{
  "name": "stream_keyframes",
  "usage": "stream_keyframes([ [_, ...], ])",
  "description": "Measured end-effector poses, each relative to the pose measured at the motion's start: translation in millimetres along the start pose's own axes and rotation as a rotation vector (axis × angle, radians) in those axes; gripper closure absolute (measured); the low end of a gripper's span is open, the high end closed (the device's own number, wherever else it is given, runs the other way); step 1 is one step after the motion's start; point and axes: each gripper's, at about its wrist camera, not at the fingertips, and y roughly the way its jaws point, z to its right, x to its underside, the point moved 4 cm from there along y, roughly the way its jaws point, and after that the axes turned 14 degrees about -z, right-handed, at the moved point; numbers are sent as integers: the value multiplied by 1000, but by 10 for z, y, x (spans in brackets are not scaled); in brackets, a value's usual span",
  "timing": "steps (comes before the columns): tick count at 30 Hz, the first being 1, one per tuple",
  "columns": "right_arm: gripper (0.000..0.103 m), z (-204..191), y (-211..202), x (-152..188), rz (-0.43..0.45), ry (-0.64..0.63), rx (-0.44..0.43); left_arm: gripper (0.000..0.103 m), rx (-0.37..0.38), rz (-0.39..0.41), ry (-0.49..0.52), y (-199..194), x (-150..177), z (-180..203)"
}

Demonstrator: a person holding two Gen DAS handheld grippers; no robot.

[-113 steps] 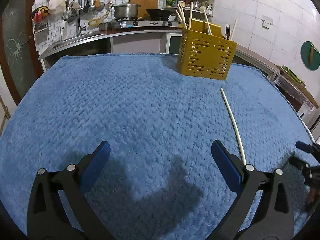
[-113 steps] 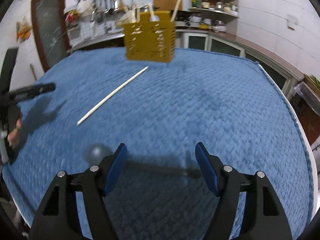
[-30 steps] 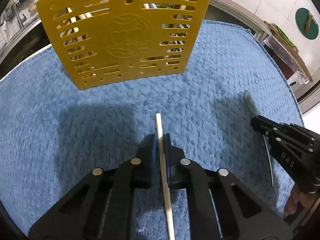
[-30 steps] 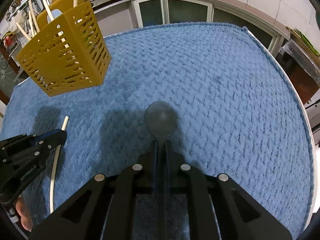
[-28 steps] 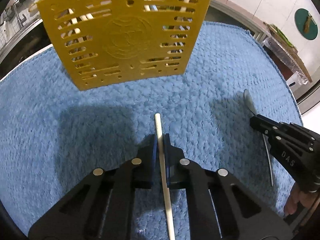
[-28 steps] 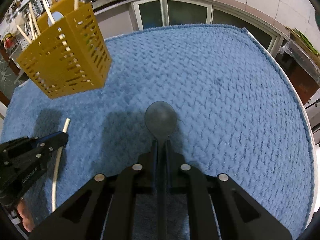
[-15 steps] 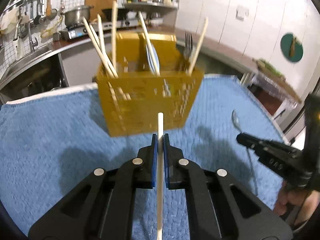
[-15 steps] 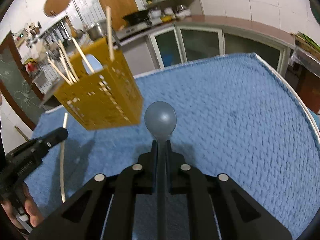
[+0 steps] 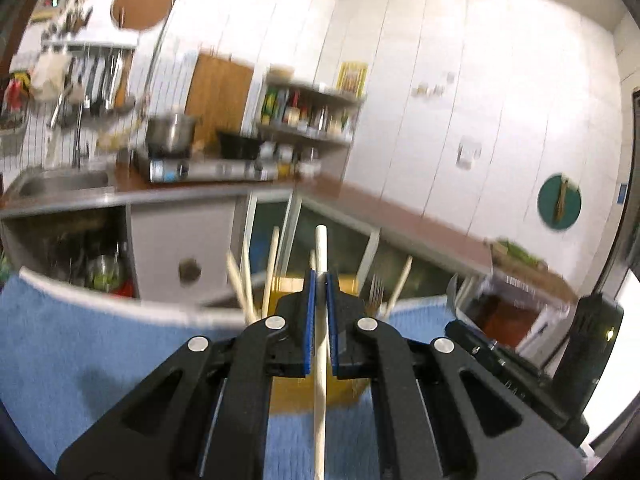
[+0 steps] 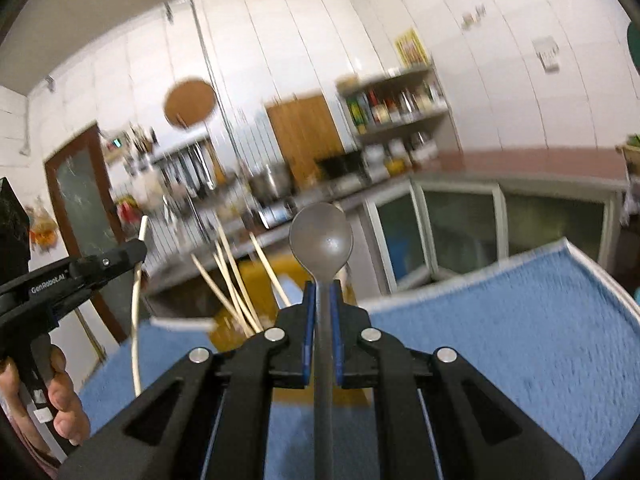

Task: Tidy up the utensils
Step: 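Carry the grey spoon and chopstick over the holder with both tools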

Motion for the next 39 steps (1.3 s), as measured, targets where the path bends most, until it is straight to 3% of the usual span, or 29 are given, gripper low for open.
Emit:
stream_keyframes([
  [8, 95, -260, 128, -379, 234, -50, -50, 99, -22, 236, 13, -14, -497, 104],
  [14, 95, -309, 407, -462, 300, -60, -31, 99, -67, 353, 55, 295, -768, 127],
  [21, 95, -332, 637, -339, 326, -78, -4, 99, -102, 371, 43, 693, -612, 26],
  [31, 95, -385, 682, -230, 357, -135, 59, 99, -129, 308, 52, 991, -389, -75],
  [39, 95, -380, 495, -287, 397, -93, -13, 99, -133, 280, 71, 991, -264, -102],
])
